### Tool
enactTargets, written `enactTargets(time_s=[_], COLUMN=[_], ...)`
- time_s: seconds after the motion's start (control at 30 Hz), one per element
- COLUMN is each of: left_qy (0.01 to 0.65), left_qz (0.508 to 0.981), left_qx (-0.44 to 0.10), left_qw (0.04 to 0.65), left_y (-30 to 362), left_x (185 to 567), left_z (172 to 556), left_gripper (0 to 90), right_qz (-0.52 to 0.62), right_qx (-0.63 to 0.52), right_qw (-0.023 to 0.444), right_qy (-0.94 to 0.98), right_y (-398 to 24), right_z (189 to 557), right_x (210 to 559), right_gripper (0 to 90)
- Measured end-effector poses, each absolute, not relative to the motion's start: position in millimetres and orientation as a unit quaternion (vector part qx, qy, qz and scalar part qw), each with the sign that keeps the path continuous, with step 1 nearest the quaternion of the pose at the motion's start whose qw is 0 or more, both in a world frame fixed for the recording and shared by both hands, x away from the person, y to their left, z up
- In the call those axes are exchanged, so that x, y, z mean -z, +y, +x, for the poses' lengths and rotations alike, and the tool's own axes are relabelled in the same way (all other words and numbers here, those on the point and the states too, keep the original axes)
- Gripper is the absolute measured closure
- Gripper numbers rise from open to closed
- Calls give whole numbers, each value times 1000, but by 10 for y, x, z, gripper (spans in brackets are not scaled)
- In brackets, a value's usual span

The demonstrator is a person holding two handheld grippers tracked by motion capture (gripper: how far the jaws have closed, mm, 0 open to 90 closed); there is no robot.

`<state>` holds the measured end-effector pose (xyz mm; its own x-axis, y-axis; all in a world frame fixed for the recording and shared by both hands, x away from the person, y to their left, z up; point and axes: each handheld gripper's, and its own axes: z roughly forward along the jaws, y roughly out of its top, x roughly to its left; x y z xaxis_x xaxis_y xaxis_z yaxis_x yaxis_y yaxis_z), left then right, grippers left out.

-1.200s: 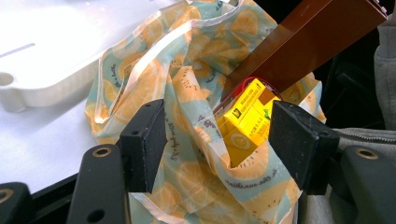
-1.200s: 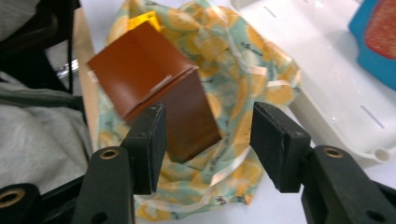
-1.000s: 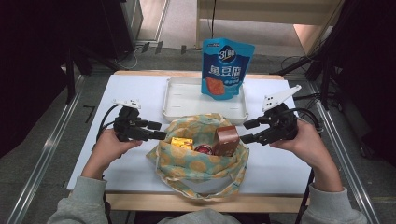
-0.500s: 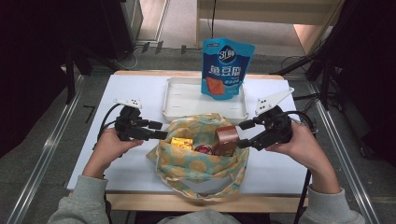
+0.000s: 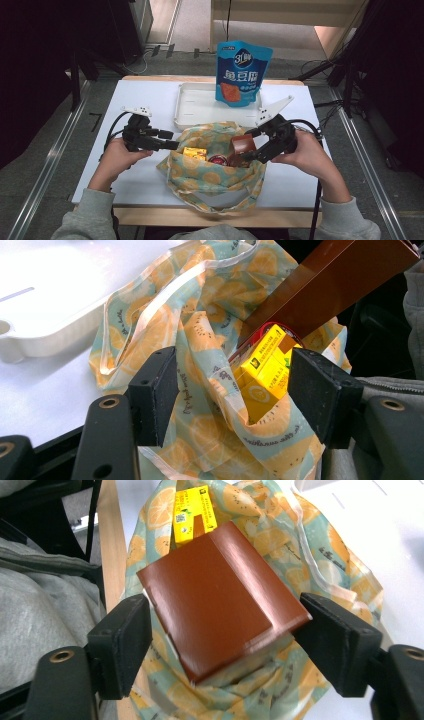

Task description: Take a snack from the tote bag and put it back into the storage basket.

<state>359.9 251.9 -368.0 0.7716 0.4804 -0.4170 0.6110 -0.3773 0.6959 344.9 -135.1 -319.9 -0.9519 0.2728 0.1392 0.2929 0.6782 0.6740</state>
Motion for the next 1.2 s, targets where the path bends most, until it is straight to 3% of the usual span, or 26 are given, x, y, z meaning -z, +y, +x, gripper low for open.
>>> enactTargets(time_s=[0.6,0.67,0.77,1.1,1.2], left_qy=[330,330,330,329,330], left_qz=[827,827,827,828,827], left_qx=[72,72,72,72,72], left_qw=[449,450,450,449,449], left_y=[2522,2524,2528,2521,2527], left_x=[3688,3685,3685,3686,3685], left_z=[3602,3601,3603,3602,3599], left_gripper=[373,373,373,373,373], right_qz=[-144,-137,-133,-125,-121], right_qx=[360,357,356,339,341], right_qw=[-1,-11,-6,12,15], right_qy=[-922,-924,-925,-932,-932], right_y=[-1176,-1200,-1252,-1170,-1130], right_z=[3500,3483,3475,3475,3484], right_x=[3258,3249,3236,3313,3335], right_gripper=[240,334,385,325,355])
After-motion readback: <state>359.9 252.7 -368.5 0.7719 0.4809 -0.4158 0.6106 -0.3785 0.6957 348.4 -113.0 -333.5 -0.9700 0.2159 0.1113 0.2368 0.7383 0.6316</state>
